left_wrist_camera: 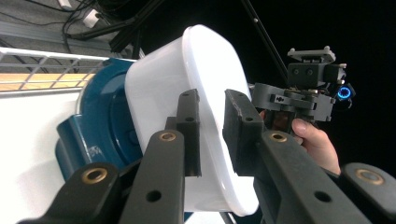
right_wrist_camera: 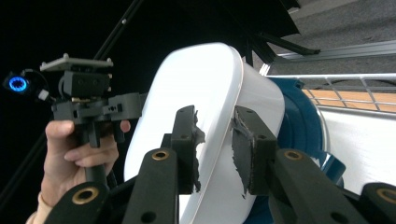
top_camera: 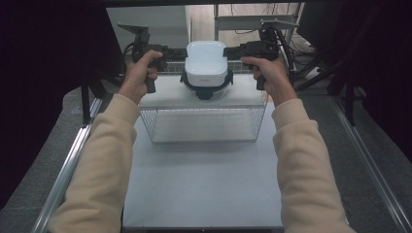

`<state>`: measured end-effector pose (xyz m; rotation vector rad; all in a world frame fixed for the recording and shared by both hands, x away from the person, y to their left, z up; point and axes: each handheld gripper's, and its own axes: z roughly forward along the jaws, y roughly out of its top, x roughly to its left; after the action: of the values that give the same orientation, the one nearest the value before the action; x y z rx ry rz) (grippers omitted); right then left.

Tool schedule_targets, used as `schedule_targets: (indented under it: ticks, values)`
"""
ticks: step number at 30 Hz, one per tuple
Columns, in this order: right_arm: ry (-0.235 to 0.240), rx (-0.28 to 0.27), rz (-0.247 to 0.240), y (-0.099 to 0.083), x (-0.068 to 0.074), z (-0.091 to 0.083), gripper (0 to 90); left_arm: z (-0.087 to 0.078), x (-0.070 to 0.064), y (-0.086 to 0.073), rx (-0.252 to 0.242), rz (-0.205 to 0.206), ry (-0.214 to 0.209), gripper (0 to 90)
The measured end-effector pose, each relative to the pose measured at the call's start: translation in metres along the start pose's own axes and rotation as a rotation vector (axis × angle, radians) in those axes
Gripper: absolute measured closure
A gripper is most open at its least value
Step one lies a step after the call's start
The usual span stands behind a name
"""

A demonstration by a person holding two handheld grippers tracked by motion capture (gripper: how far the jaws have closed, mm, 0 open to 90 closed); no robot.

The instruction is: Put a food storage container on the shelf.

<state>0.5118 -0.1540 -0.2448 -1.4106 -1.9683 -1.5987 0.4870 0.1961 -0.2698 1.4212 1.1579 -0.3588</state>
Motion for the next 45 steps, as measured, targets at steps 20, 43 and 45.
schedule_targets:
  ticks: [20,43,45]
  values:
    - [-0.08,-0.126,-0.234,-0.028,0.018,-0.049,37.8,-0.031,-0.023,-0.04,-0.095,0.241,0.153,35.1]
    - [-0.188,0.022,-0.561,-0.216,-0.015,-0.081,25.5,-0.067,0.006,-0.227,0.027,0.446,0.313,28.1]
    - [-0.203,0.042,-0.553,-0.232,-0.025,-0.077,23.7,-0.067,0.016,-0.242,0.039,0.431,0.325,26.1]
